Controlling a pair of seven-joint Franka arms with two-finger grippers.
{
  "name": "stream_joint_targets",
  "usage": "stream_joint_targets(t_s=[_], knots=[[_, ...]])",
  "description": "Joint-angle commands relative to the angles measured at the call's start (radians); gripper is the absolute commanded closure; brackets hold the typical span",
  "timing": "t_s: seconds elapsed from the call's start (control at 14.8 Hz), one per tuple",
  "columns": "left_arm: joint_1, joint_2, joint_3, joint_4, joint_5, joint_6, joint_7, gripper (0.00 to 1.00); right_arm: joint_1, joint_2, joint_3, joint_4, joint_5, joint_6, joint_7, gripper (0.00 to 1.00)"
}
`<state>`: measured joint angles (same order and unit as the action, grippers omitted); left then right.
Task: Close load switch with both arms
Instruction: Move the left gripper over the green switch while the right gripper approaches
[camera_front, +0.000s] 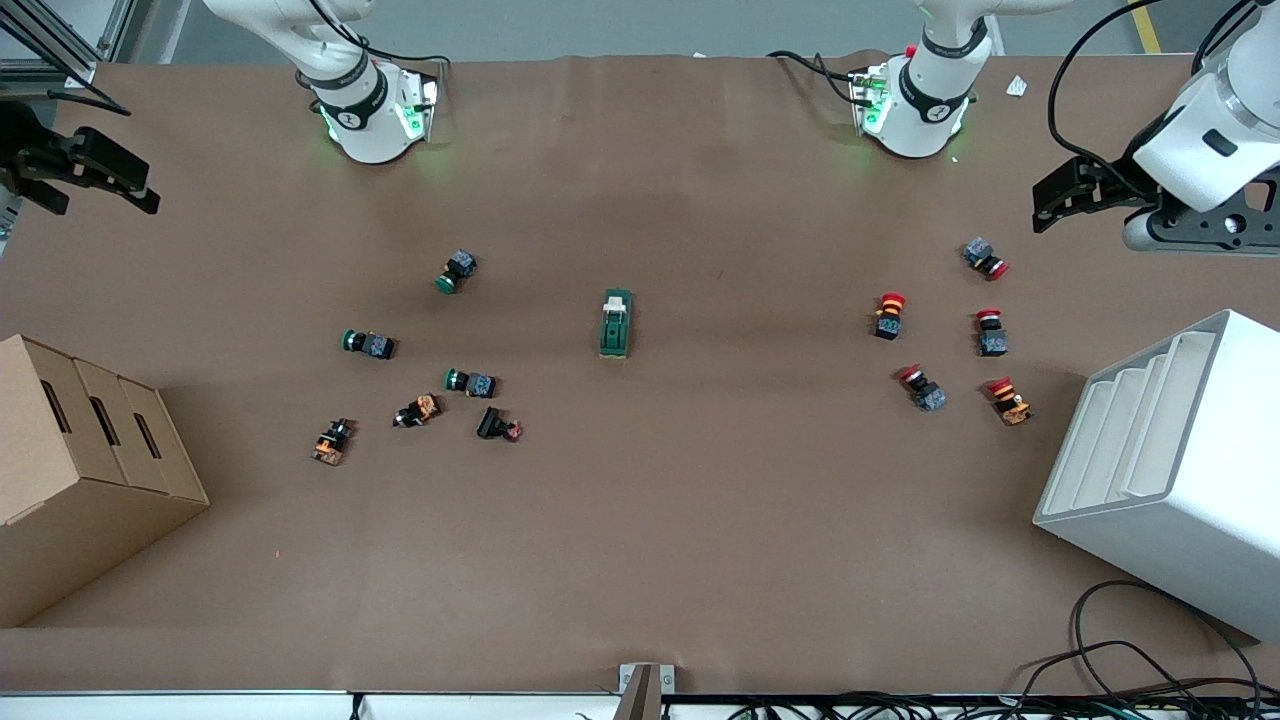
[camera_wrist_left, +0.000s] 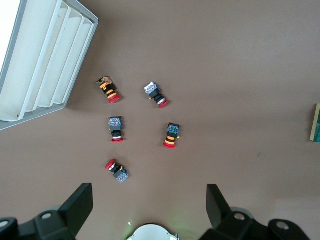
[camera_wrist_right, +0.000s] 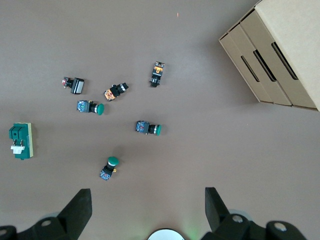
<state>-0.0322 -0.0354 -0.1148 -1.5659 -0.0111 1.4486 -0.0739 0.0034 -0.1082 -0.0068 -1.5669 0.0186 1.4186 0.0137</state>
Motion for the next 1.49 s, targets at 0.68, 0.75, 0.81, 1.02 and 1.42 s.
stream_joint_targets(t_s=[0.68,0.75,0.81,1.02,1.42], knots=[[-0.135,0.058,-0.186,0.087,-0.036,0.042,-0.176,0.00,-0.006,0.083,0.004,0.025,-0.002,0.010,0.009,0.00],[-0.155,0.078,-0.222,0.089,-0.030,0.059,-0.238,0.00,-0.005,0.100,0.004,0.025,0.000,0.032,0.008,0.00],[-0.181,0.097,-0.258,0.089,-0.027,0.073,-0.319,0.00,-0.003,0.104,0.004,0.022,0.000,0.068,0.006,0.00],[-0.299,0.144,-0.298,0.083,0.015,0.124,-0.586,0.00,-0.008,0.136,0.004,0.024,0.003,0.097,0.000,0.00],[-0.627,0.275,-0.298,-0.005,0.236,0.317,-1.201,0.00,-0.003,0.270,0.005,0.025,-0.002,0.129,-0.008,0.00]])
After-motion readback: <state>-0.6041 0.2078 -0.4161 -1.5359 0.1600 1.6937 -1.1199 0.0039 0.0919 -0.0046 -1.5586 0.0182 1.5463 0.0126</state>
